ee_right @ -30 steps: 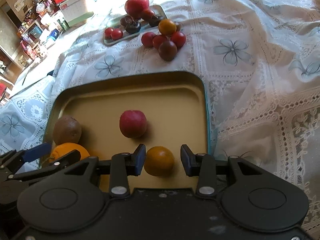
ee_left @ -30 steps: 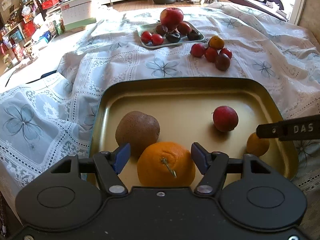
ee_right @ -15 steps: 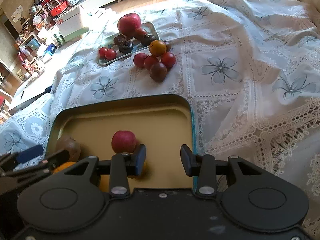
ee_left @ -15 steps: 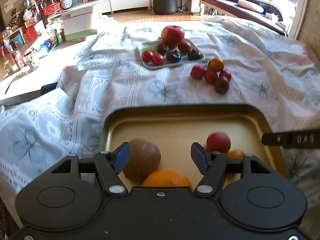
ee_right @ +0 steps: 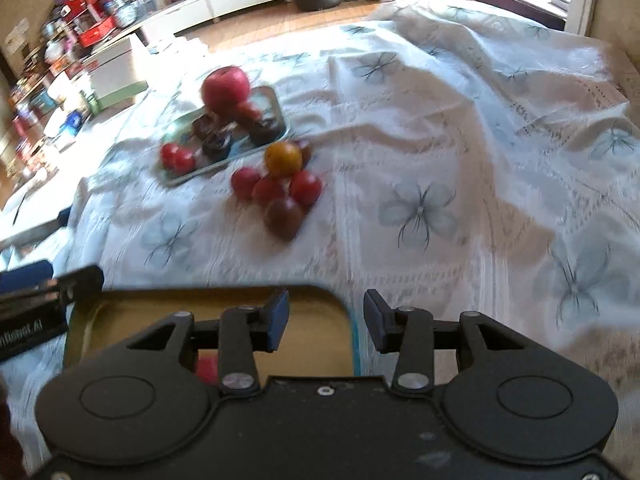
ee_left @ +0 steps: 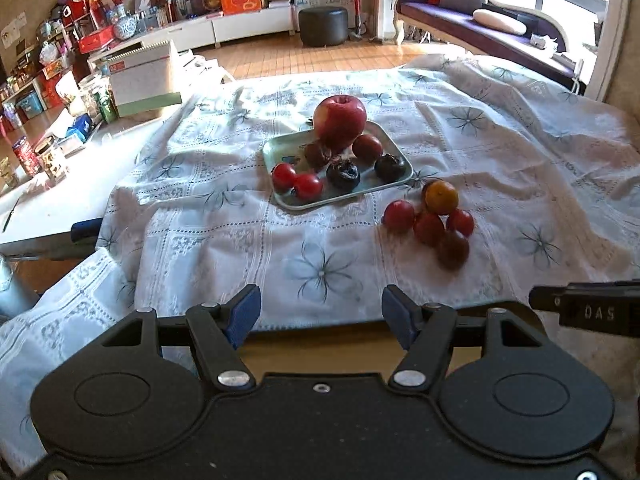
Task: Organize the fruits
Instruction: 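Grasp a dark purple plum from the fruit cluster with the right gripper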
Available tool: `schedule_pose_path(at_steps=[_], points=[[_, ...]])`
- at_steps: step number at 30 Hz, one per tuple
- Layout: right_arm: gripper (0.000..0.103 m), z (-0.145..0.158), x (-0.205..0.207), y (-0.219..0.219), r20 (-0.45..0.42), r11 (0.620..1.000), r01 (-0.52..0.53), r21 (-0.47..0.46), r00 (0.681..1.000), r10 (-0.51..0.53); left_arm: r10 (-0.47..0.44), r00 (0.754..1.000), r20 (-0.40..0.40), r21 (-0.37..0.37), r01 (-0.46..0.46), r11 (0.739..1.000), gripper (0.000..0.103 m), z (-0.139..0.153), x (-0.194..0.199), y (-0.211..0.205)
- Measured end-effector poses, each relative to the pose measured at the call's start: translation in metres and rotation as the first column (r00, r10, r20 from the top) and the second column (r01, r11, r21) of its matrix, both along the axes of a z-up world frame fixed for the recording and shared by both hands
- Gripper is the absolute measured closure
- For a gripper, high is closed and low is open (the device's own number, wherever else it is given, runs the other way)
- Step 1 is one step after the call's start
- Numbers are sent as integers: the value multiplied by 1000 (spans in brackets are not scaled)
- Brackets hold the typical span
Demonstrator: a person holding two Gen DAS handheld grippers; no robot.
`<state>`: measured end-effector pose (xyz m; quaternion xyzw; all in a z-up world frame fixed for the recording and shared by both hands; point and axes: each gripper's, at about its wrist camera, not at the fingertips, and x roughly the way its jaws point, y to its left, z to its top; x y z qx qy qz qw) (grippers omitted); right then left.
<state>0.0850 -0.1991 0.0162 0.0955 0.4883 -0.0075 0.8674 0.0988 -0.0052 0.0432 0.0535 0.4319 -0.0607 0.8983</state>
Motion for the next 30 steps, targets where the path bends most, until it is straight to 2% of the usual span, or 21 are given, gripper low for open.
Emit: schedule_pose_path(at_steps=[2, 6, 15, 18, 20, 25, 30], points=[[59, -2, 15, 0, 10, 1000, -11, 21, 1000, 11, 5, 1000, -22, 7, -4, 1000, 34, -5, 14, -4], [59, -10, 44, 11, 37, 994, -101, 47, 994, 99, 25, 998, -55, 30, -24, 999, 34, -17, 32, -6], [57, -48, 95, 37, -40, 996, -88, 17, 995, 89, 74, 991, -111, 50, -69, 996, 34, -36, 50, 6], [56, -54, 103, 45, -34, 996, -79, -36, 996, 77, 86, 989, -119, 56, -80, 995, 34, -41, 54, 10], [65, -56, 107, 46, -30, 996, -75, -58, 997, 73, 89, 989, -122, 61, -82, 995, 34, -43, 55, 10], [67, -56, 113, 31, -76, 999, -39, 1, 996, 39, 74, 989, -126, 66, -66, 996, 34, -44, 61, 8], [67, -40, 105, 15, -60, 999, -29, -21, 998, 28, 27, 993, -119, 52, -21, 998, 34, -38, 68, -5]])
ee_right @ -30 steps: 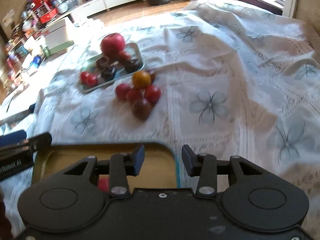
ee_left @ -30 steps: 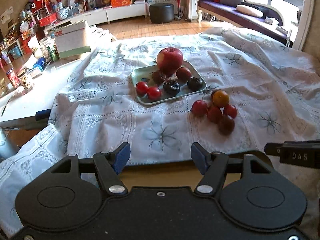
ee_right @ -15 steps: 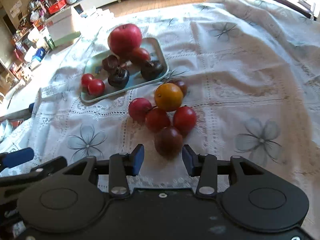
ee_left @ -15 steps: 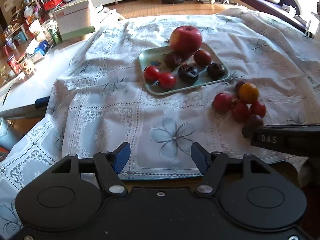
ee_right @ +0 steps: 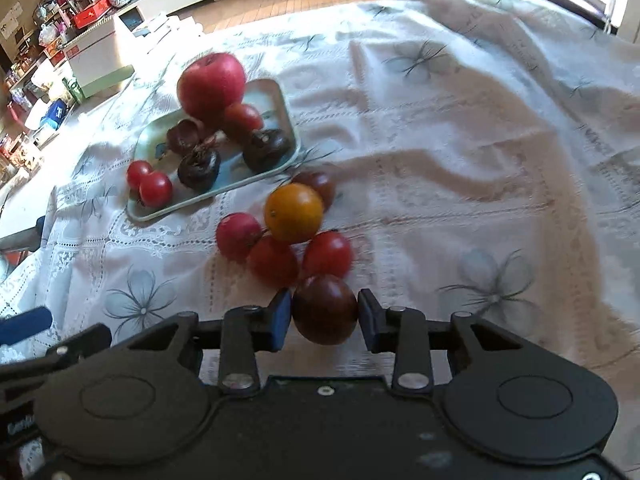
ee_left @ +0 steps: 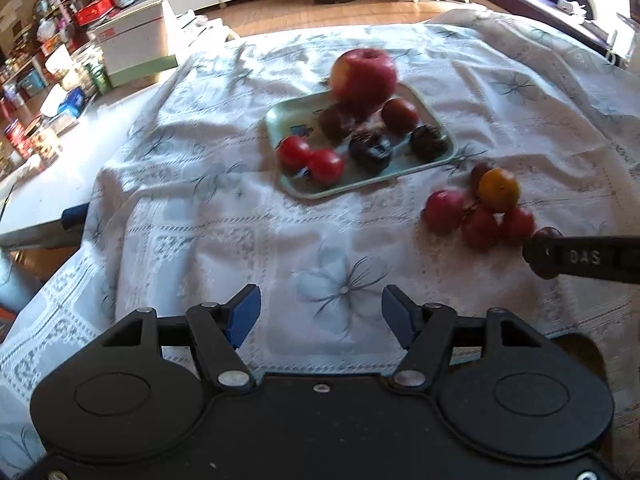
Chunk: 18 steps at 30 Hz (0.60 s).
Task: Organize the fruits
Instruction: 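Grasp a dark purple plum from the fruit cluster with the right gripper, then grasp a small orange tomato with the left gripper while the right carries the dark plum toward the tray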
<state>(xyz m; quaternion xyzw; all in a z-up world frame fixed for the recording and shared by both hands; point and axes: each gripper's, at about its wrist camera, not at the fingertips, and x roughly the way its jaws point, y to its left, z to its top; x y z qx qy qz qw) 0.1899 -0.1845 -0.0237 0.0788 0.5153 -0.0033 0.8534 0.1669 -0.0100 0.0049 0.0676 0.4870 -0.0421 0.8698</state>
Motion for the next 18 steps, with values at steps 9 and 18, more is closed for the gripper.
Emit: schedule_pose_path(at_steps=[9, 18], points=[[66, 6, -9, -40, 16, 998, 65, -18, 998, -65, -82, 997, 10, -51, 82, 995, 34, 9, 28, -42], [66, -6, -8, -56, -15, 992, 123, 40, 992, -123, -137, 990, 18, -144, 138, 980, 35, 13, 49, -81]])
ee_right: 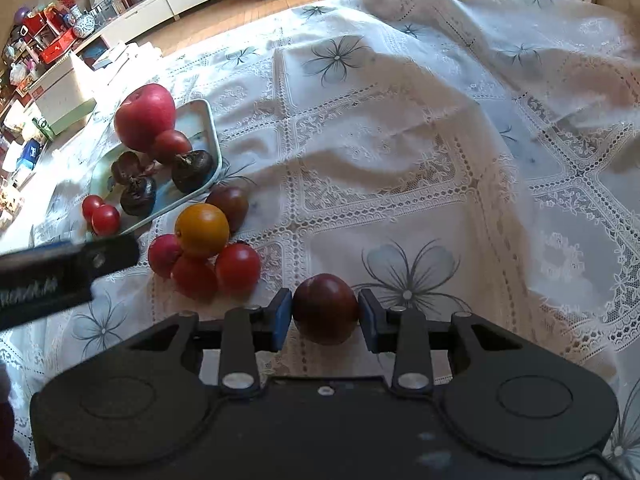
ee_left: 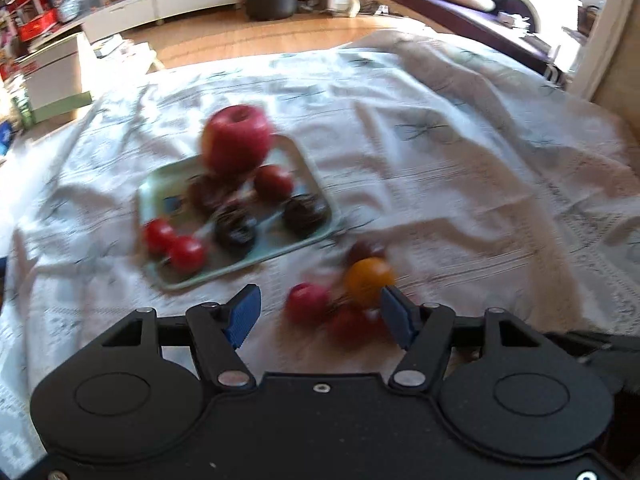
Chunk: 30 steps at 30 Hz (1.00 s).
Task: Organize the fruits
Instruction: 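Grasp a small orange tomato with the left gripper while the right carries the dark plum toward the tray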
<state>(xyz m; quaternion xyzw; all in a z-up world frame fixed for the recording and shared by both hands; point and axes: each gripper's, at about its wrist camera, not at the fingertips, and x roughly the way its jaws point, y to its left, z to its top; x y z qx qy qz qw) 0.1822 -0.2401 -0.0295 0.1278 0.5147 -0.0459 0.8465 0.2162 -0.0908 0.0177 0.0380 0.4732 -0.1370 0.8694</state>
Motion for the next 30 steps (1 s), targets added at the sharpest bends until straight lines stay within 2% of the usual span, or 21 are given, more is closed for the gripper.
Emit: schedule_pose_path(at_steps=[3, 14, 15, 16, 18, 23, 30], points=[[66, 2, -2, -1, 6, 1000, 3, 7, 1000, -3, -31, 999, -7, 10, 31, 999, 35, -5, 6, -17], [66, 2, -6, -4, 12, 1000, 15, 26, 1000, -16, 20, 999, -33, 104, -17, 994, 35, -37, 29, -43], [66, 2, -6, -4, 11, 1000, 15, 27, 1000, -16, 25, 999, -40, 100, -21, 995, 39, -38, 31, -44], [66, 2, -6, -4, 11, 1000, 14, 27, 1000, -15, 16, 999, -51, 79, -12, 997, 58, -40, 33, -43], [66, 2, -6, -4, 11, 1000, 15, 27, 1000, -15, 17, 997, -78, 54, -13, 998, 58, -41, 35, -42], [66, 5, -9, -6, 27, 999, 19, 33, 999, -20, 25, 1000, 17, 112, -26, 993, 58, -21, 14, -31], [66, 26, -30, -3, 79, 998, 1, 61, 997, -6, -5, 999, 41, 60, 2, 998, 57, 28, -31, 8]])
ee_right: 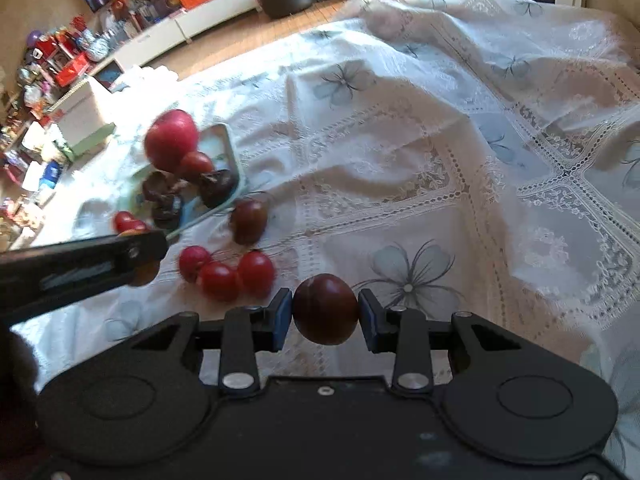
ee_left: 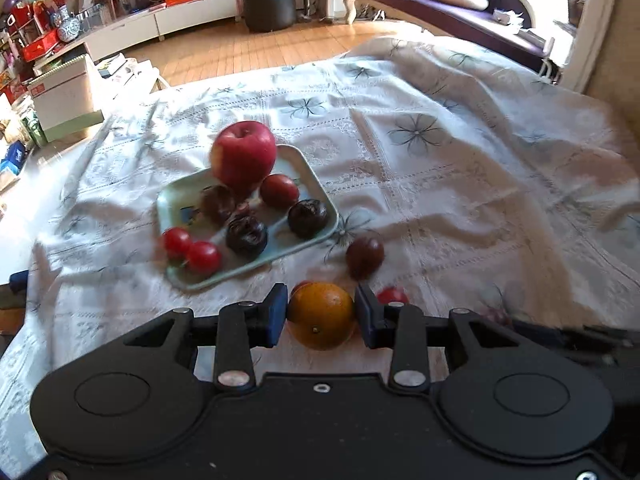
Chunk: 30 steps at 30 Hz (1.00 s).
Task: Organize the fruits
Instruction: 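Grasp a small orange tomato with the left gripper while the right carries the dark plum toward the tray, then lower the orange tomato into the gold tray with the left gripper while the right releases the dark plum there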
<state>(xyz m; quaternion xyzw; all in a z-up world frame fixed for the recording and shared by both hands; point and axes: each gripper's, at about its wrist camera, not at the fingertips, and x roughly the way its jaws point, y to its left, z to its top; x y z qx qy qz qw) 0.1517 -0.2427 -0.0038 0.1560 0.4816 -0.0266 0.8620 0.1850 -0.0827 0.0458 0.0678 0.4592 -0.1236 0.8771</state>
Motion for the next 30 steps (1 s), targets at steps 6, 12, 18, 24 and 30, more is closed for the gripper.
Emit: schedule_pose_path(at_steps=[6, 12, 18, 24, 30], points=[[66, 23, -41, 14, 40, 998, -47, 37, 998, 46, -2, 999, 32, -22, 3, 1000, 57, 18, -58, 31], [66, 32, -84, 29, 74, 996, -83, 38, 994, 80, 14, 999, 48, -32, -12, 999, 57, 4, -104, 47], [66, 25, -111, 42, 57, 994, -112, 17, 992, 111, 55, 998, 40, -17, -54, 998, 57, -15, -131, 55], [66, 17, -122, 55, 47, 991, -126, -50, 991, 128, 112, 994, 2, -8, -112, 994, 57, -34, -135, 61], [66, 12, -121, 59, 35, 988, -140, -59, 989, 142, 134, 991, -12, 10, -134, 991, 57, -43, -129, 59]])
